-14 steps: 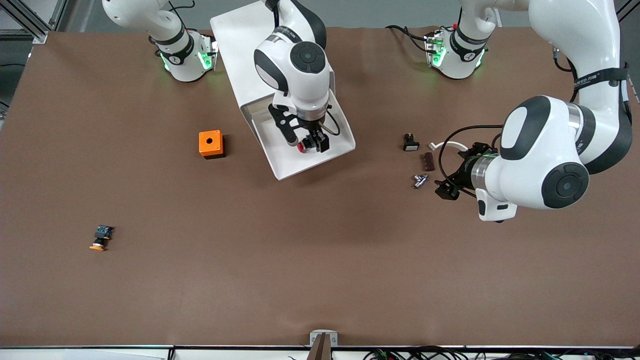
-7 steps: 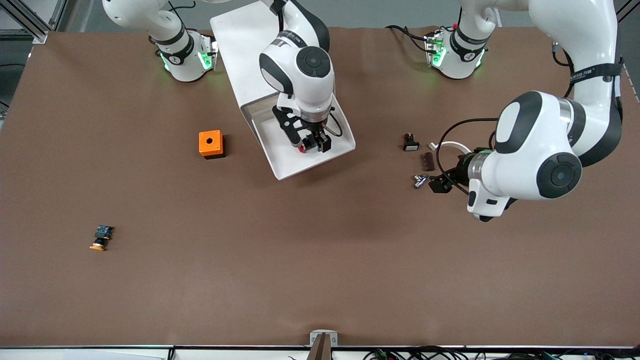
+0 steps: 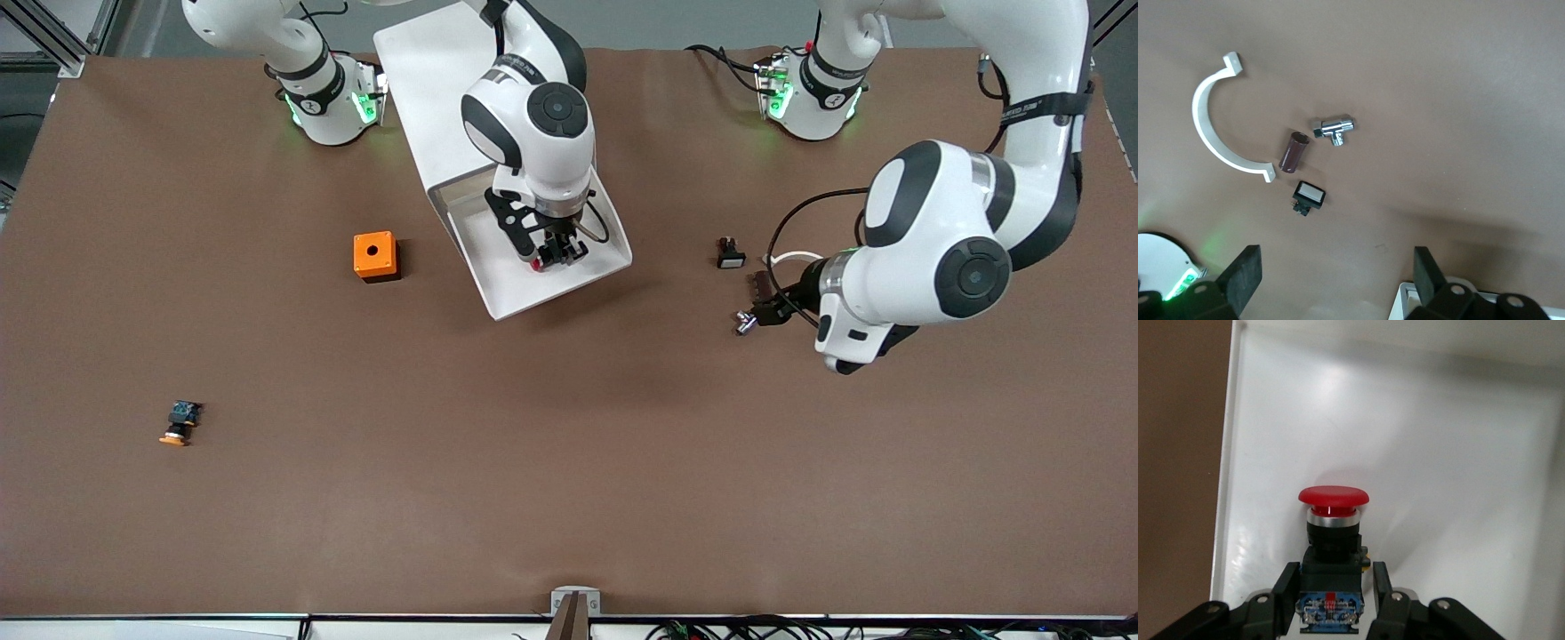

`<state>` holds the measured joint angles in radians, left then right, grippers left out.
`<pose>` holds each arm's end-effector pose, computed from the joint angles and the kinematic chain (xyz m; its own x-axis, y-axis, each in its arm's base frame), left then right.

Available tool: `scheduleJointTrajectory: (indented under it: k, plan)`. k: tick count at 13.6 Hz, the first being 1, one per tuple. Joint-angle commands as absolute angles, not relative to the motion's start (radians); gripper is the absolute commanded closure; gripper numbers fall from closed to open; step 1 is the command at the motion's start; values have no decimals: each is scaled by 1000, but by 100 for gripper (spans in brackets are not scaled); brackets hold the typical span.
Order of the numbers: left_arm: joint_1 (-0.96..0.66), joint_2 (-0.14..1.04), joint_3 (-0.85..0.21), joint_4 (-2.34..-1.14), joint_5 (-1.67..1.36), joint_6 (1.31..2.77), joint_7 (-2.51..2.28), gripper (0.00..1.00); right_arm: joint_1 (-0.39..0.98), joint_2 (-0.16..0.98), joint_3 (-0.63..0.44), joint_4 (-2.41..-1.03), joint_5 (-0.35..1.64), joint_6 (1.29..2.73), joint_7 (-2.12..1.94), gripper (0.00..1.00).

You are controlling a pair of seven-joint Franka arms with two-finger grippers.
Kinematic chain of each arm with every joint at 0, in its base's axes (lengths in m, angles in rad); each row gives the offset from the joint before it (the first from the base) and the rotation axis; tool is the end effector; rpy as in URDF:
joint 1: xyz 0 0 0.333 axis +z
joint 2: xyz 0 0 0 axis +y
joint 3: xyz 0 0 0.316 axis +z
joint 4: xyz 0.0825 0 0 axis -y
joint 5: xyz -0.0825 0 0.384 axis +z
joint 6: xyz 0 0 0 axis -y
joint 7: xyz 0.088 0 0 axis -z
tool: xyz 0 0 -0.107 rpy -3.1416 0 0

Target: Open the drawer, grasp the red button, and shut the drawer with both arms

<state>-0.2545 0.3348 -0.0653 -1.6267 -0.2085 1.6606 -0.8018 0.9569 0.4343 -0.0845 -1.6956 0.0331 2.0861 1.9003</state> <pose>0.5847 -0.2111 0.4089 0.7974 0.4845 -0.3598 0.4961 -0.8657 -0.0664 0.4191 0.5103 0.3413 0.5084 -0.8609 0.0206 -0.8609 -0.5075 0.0374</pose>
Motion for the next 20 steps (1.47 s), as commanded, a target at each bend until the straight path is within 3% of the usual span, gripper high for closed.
scheduleJointTrajectory:
  k: [1, 3, 7, 9, 13, 17, 20]
  plan:
    - [-253, 298, -121, -1741, -187, 1774, -802, 0, 971, 454, -97, -1675, 40, 2082, 1902, 93]
    - [-255, 308, -141, -1756, -187, 1837, -818, 0, 969, 451, -98, -1655, 40, 2072, 1904, 99]
    - [-301, 344, -153, -1750, -187, 1920, -825, 0, 925, 445, -100, -1530, 46, 1912, 1808, 100]
    - [-354, 370, -152, -1743, -189, 1930, -845, 0, 856, 439, -98, -1471, 54, 1809, 1697, 100]
    - [-426, 463, -153, -1685, -204, 2023, -957, 0, 648, 374, -101, -1479, 57, 1712, 1254, 100]
    - [-522, 638, -149, -1518, -186, 2125, -1055, 0, 459, 345, -103, -1518, 57, 1701, 829, 100]
    - [-609, 669, -150, -1468, -96, 2126, -1029, 0, 320, 347, -103, -1589, 57, 1782, 515, 100]
